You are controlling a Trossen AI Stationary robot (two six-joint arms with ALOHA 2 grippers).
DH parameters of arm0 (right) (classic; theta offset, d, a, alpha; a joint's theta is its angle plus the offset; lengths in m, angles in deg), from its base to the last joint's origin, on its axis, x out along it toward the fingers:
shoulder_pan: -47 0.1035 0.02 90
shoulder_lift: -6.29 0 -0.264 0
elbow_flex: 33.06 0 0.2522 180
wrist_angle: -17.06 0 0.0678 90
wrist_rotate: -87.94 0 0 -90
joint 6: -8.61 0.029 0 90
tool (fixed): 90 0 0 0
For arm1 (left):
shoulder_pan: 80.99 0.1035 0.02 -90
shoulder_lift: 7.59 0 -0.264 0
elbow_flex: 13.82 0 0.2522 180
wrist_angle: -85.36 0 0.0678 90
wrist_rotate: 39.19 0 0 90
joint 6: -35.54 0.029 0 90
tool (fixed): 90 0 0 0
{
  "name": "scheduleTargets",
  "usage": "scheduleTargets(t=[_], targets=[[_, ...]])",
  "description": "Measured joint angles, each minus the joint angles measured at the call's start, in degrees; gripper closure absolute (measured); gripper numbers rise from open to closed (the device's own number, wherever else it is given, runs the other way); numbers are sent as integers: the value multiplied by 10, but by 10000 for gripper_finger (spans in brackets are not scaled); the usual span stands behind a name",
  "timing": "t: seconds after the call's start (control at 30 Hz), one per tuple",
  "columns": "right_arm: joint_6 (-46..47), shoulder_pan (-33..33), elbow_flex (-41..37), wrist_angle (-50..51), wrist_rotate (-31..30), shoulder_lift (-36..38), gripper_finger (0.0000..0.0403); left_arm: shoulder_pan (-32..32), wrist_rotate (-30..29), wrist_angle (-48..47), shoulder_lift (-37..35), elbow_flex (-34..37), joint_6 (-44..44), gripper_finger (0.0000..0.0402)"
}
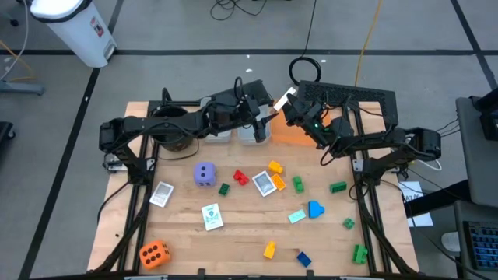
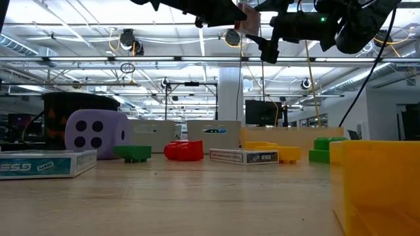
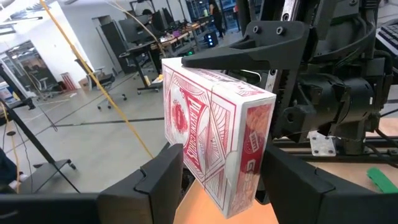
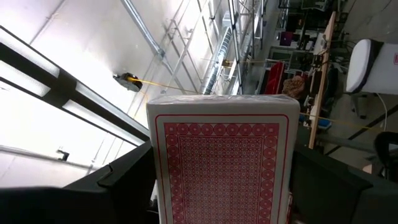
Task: Pick & Place Toys
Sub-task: Put the red playing card into the orange bin
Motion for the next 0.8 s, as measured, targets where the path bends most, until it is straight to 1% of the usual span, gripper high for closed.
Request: scheduleTargets(t=[0.1,0.3,0.4,0.47,0.67,0.8], targets=[[-1,0,0,0,8,0,101,0,0,0,0,0,0,207],[-4,0,0,0,8,0,101,0,2,0,0,0,0,277],[-5,0,0,-1,6,0,101,0,-1,0,0,0,0,302],[-5,0,0,-1,6,0,101,0,-4,1,0,0,0,308],[-5,0,0,-1,8,0,101,1,-4,1,-1,0,1,306],[-5,0,0,-1,8,0,101,1,-7,1,-1,0,2,323]])
